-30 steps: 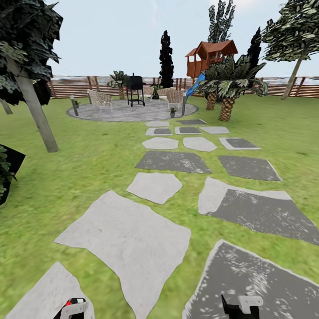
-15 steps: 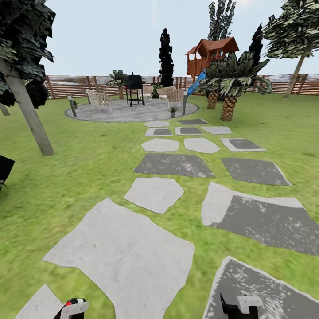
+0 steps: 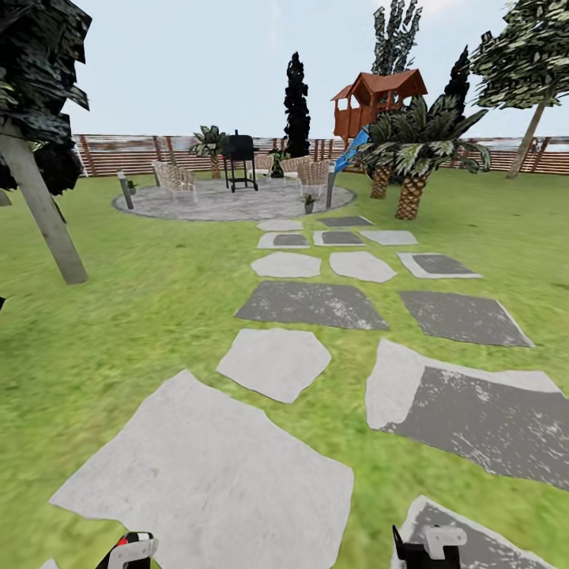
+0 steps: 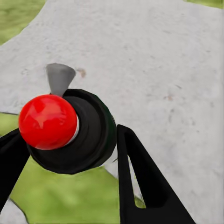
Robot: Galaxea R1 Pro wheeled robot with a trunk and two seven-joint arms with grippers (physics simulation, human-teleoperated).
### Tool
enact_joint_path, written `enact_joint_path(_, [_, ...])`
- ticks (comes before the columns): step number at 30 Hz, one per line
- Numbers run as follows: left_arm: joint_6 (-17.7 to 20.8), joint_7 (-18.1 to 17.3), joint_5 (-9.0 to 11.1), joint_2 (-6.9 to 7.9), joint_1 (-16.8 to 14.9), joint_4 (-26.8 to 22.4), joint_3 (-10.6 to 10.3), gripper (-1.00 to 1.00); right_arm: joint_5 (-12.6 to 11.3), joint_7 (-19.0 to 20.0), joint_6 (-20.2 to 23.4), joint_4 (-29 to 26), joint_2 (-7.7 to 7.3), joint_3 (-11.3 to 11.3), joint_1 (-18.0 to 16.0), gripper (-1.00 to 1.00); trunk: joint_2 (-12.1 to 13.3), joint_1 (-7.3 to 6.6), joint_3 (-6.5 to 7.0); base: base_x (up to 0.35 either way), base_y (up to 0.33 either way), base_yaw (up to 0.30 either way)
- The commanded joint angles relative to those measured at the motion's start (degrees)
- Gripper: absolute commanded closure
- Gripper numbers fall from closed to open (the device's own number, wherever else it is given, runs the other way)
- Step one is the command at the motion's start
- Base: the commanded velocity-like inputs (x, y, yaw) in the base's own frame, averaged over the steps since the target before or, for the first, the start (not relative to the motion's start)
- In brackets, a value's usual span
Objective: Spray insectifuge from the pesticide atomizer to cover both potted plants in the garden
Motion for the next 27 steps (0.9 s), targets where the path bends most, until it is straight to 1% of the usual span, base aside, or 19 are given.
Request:
enact_joint_path(1, [-0.20,0.06,0.01,0.00,-0.03,0.02,0.01,1.00,0.01,-0.01,-0.16,0.05,0.00,0.03,-0.03,-1.00,-0.02,0.02,-0.05,0.340,0.000,0.000])
enact_joint_path(27, [-0.18,0.06,-0.06,0.00,-0.03,0.06,0.01,1.00,0.02,0.02,-0.16,0.05,0.02,0.05,-0.03,-1.00,-0.02,0.02,-0.05,0.340,0.000,0.000])
